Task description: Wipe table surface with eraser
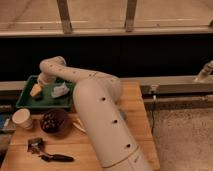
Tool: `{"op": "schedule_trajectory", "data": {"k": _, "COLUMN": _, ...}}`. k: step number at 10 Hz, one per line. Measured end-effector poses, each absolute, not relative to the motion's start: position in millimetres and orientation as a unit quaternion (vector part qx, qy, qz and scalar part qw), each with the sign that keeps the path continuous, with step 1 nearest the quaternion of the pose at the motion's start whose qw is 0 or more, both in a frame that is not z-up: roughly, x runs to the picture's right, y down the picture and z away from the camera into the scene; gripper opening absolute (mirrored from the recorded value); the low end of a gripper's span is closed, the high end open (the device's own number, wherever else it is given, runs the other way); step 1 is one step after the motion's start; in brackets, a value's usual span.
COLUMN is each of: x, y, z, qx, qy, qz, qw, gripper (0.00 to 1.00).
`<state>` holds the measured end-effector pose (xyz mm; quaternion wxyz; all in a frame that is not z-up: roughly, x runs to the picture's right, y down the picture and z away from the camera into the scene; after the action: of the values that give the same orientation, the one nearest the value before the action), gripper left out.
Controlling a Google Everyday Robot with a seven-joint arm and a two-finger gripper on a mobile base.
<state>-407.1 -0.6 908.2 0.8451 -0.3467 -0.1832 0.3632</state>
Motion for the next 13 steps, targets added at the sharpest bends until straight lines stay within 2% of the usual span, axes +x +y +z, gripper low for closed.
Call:
{"op": "schedule_trajectory", "data": {"k": 6, "x": -447.9, "y": 23.1, "z": 922.4, "qx": -0.377, "qy": -0.179, "qz": 0.331, "qw": 0.846, "gripper": 0.80}}
{"op": "schedule_trajectory", "data": {"k": 13, "x": -463.4, "y": 46.3, "z": 946.4, "qx": -0.418, "qy": -0.179, "qz": 0.328, "qw": 0.828, "gripper": 0.80}}
